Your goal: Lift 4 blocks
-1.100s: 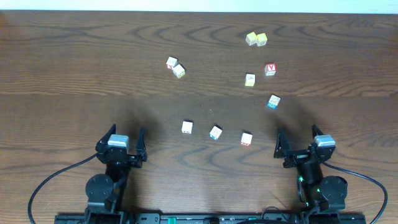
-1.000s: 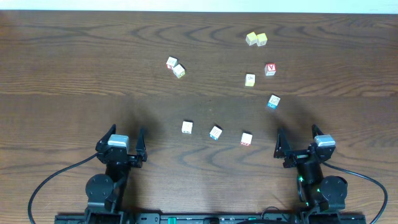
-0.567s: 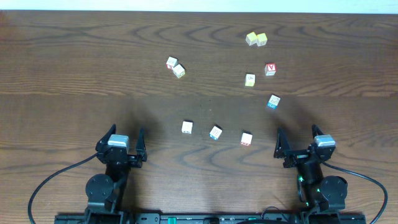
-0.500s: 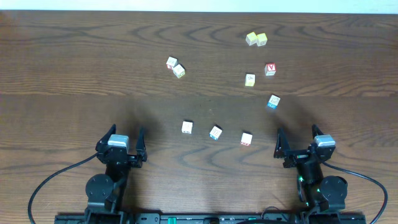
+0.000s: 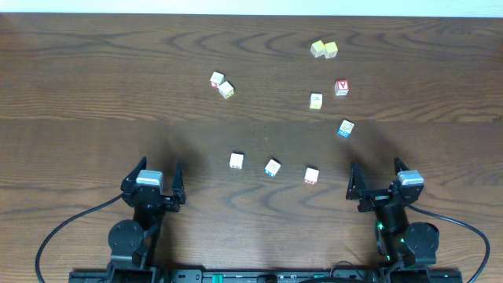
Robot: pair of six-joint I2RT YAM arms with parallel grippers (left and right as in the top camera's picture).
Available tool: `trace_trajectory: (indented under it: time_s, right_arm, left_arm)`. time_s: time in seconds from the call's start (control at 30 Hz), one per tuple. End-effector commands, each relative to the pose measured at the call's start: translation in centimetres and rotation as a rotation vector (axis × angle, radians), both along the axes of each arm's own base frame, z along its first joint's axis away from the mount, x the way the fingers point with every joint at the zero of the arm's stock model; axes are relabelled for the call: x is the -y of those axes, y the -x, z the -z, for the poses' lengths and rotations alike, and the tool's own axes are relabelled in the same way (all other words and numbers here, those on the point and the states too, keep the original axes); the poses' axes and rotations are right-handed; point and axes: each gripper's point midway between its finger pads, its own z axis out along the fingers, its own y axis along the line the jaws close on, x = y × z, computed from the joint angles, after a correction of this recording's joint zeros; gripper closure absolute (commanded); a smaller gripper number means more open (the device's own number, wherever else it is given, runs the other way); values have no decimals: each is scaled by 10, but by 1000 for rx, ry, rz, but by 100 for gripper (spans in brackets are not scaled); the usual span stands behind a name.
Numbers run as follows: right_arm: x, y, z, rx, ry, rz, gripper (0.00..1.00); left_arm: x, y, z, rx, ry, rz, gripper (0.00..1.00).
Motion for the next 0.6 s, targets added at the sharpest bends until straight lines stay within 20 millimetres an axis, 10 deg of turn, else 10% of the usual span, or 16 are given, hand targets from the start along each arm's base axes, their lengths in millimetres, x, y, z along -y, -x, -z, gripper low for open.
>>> trace_trajectory:
  time_s: [0.0, 0.3, 0.57]
  right_arm:
    - [-3, 1, 0, 2, 15, -14, 1]
    - [-3, 1, -1, 6, 11, -15, 1]
    - [-12, 4, -47, 157, -206, -73, 1]
  left_arm:
    - [1, 1, 15, -49, -15, 13, 25]
    - [1, 1, 15, -49, -15, 13, 25]
    - [6, 2, 14, -47, -11, 36, 25]
